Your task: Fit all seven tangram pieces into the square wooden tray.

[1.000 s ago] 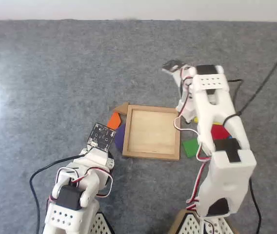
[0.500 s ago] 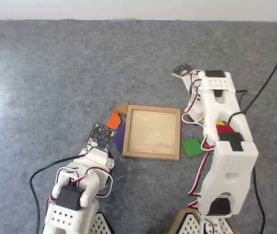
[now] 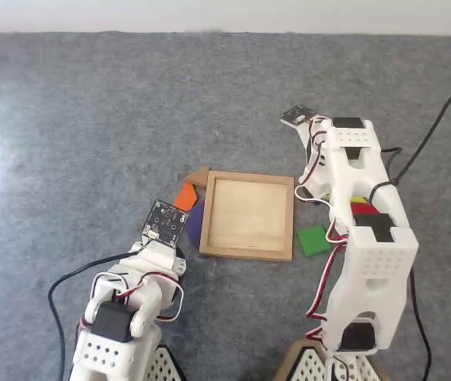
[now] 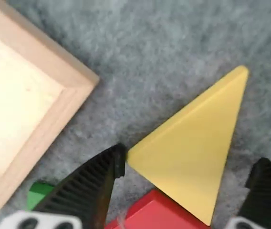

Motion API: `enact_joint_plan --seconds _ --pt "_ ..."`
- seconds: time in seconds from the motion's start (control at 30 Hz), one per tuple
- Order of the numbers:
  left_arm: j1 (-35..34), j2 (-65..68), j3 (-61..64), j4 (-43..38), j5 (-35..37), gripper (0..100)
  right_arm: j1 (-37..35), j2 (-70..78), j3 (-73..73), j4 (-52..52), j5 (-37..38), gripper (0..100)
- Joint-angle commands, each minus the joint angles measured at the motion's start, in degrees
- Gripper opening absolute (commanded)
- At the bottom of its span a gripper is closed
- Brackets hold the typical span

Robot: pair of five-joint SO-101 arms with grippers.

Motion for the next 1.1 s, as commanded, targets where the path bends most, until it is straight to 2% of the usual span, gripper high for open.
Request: enact_joint_plan --seconds 0.0,0.13,0.37,0.5,0.8,1.07 --pt "-0.18 -1.14 -0.75 0.18 -0.26 2 0.40 -0.66 -2.46 -2.59 -3.69 45.2" --pt "-0.18 -1.14 -0.75 0.18 -0.26 2 -1.01 -0.66 -2.46 -2.42 -5.54 48.5" --pt "-0.18 -1.14 -0.75 0.18 -0.26 2 -4.62 -0.22 -2.46 -2.68 -6.07 48.7" --pt "-0.18 -1.14 -0.75 0.18 -0.26 2 -4.35 -0.13 -2.46 -2.77 -7.12 48.7" --pt "-0.18 -1.14 -0.75 0.18 -0.26 2 -3.91 0.04 -2.29 -6.29 -18.64 48.6" --pt "-0.18 -1.14 -0.75 0.18 -0.26 2 -2.33 0.04 -2.11 -4.62 -18.73 47.9"
